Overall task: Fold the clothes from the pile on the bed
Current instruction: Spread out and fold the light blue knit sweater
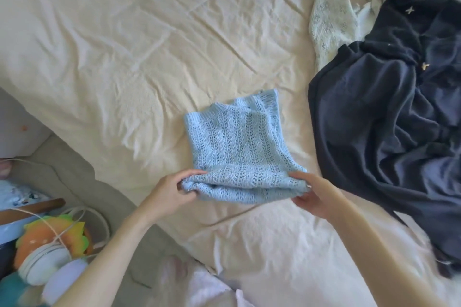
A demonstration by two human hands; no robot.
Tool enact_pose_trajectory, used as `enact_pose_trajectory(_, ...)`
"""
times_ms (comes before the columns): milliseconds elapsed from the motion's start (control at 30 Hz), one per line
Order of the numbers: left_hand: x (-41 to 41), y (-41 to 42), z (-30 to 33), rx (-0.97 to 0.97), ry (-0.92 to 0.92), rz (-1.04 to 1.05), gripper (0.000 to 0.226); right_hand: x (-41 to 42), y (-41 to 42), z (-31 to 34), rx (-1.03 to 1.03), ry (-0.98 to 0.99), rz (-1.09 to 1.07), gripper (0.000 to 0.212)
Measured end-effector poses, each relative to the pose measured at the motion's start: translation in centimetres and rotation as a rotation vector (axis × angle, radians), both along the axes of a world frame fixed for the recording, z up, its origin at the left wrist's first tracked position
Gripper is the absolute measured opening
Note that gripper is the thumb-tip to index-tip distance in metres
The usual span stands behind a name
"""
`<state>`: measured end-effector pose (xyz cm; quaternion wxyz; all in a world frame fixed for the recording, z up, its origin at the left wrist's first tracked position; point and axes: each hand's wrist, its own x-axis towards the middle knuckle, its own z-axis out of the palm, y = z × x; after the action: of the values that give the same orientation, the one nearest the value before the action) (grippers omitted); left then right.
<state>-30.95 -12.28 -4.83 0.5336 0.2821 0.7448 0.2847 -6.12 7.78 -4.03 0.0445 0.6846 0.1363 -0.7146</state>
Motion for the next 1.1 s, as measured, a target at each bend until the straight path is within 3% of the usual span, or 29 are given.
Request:
enact_pose_trajectory(200,-2.2,3.7,-1.1,0.108,-0.012,0.316,0.024,-5.1,4.0,1.8,0.181,-0.003,-0.032,0.003)
enact_pose_trajectory(267,-3.9,5.9,-1.7,0.102,-0.010,0.430,0.013,-7.1,6.6,2.0,0.241,0.000,-0.053,0.013)
enact_pose_trajectory(367,-5.6,9.4,-2.8,0.036,0.001,0.485,0.037,-10.3,9.1,1.1,0.525,-0.041,0.080,0.020)
enact_pose_trajectory(433,-5.4,10.9,-3.3,-0.034,0.211,0.415,0.053,-11.8,8.8,-0.3,0.870,-0.162,0.451,0.030)
enact_pose_trajectory(533,-3.2,11.7,-3.6,0.034,0.797,0.105,0.051,-12.7,6.1,-3.1,1.349,-0.206,1.074,0.039)
enact_pose_trajectory(600,-1.5,12.7,-4.3,0.150,0.978,-0.146,0.048,-13.4,5.1,-5.1,1.470,-0.192,1.377,0.043)
enact_pose_trajectory(667,-0.8,13.9,-5.7,0.152,1.005,-0.306,0.046,-14.1,5.2,-7.3,1.471,-0.224,1.561,0.047)
enact_pose_trajectory(800,-0.5,13.0,-8.9,0.027,1.023,-0.316,0.053,-13.7,4.8,-10.5,1.425,-0.312,1.626,0.059)
enact_pose_trajectory(1100,1.6,10.2,-14.8,0.096,1.183,-0.276,0.059,-12.2,4.2,-15.3,1.684,-0.290,1.599,0.059)
